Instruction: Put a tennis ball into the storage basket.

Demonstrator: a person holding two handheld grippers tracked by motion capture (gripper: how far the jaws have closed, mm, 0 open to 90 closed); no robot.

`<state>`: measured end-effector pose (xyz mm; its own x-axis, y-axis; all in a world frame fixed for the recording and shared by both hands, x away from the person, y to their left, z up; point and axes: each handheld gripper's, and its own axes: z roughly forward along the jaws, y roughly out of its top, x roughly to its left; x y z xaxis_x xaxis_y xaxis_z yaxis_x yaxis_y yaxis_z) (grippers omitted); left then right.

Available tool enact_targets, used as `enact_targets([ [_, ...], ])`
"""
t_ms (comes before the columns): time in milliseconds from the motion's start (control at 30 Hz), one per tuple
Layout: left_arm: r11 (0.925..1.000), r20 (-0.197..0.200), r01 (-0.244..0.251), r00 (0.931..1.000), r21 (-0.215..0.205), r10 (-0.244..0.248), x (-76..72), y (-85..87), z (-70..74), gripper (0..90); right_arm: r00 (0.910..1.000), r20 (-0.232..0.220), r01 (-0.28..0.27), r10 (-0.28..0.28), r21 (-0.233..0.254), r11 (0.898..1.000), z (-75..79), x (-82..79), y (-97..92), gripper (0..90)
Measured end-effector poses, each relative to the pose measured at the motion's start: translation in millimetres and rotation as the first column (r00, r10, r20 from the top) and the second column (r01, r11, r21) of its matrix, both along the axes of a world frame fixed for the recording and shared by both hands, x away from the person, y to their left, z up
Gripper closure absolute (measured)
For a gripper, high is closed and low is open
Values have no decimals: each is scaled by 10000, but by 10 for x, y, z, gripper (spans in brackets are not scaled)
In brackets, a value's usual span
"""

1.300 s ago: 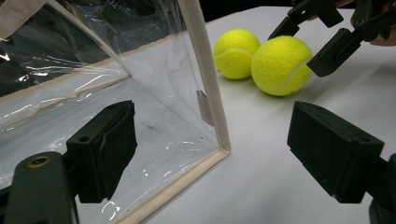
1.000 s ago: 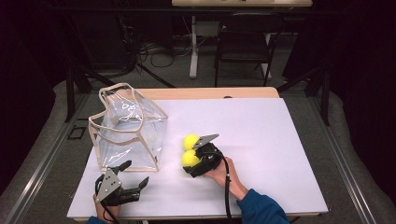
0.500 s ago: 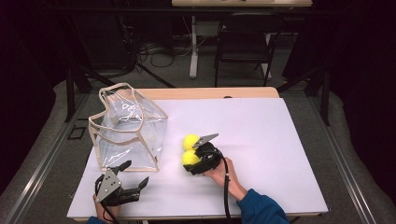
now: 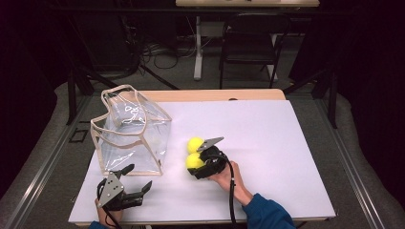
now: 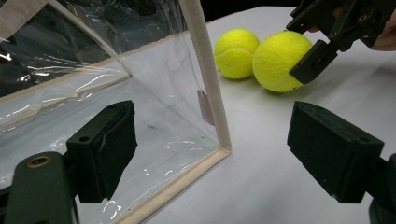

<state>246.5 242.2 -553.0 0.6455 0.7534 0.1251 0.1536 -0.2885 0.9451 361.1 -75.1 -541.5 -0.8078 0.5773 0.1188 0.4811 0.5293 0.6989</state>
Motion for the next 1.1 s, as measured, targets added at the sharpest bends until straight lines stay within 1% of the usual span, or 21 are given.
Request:
enact_targets([
  [500,10000,4,-1,10000,3,1,-2,0,1,158,9998,191,-64,66,-92,9999,74,-47,-17,267],
  [1100,10000,33,-28,10000,-6,28,-4,1,2,158,9984,531,-167,168,-22,9999,215,-94,-53,267],
])
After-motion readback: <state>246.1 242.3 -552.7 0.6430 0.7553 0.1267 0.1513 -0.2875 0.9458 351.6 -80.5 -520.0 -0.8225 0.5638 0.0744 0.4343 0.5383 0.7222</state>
